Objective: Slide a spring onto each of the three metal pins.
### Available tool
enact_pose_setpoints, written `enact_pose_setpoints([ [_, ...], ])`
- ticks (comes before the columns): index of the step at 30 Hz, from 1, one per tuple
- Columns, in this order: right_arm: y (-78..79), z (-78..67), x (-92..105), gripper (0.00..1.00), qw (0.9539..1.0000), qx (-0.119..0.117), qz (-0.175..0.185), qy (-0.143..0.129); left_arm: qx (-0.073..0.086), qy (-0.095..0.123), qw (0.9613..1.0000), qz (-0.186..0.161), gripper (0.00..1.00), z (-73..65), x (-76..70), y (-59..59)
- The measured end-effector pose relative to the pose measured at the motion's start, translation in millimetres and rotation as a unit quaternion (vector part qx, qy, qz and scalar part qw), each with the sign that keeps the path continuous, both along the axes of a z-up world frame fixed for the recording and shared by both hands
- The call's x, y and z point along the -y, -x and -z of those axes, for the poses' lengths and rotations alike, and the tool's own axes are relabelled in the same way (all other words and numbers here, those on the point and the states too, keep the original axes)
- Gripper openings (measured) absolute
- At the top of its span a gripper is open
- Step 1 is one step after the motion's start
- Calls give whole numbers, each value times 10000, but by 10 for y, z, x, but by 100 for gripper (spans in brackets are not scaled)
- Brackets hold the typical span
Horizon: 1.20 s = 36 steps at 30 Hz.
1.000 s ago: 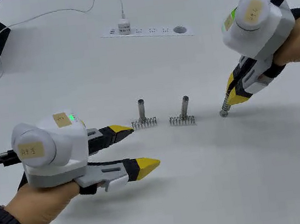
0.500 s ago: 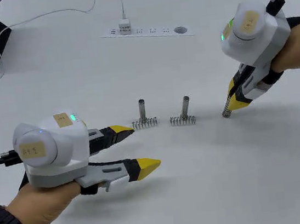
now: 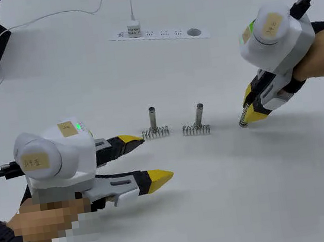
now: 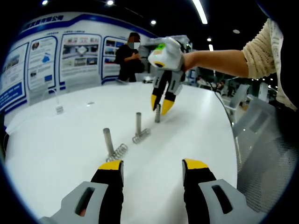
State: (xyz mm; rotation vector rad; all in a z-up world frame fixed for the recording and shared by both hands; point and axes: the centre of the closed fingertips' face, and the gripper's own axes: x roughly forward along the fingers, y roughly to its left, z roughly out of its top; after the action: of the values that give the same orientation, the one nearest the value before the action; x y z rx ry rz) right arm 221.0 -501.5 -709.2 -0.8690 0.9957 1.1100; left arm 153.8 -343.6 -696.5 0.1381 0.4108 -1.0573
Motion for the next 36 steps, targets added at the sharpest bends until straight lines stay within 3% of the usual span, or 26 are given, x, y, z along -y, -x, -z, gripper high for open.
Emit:
enact_pose_setpoints([
  [11,25,-118,-39,26,9996,173,89,-194,-1,0,10000,-13,51,6,-5,1],
  [19,67,-227,-230,26,9987,209,22,-466,15,9,10000,-15,51,-14,7,-14],
  [36,109,-98,-541,23,9979,95,-139,-624,38,-24,10000,-34,50,-39,-15,-22],
])
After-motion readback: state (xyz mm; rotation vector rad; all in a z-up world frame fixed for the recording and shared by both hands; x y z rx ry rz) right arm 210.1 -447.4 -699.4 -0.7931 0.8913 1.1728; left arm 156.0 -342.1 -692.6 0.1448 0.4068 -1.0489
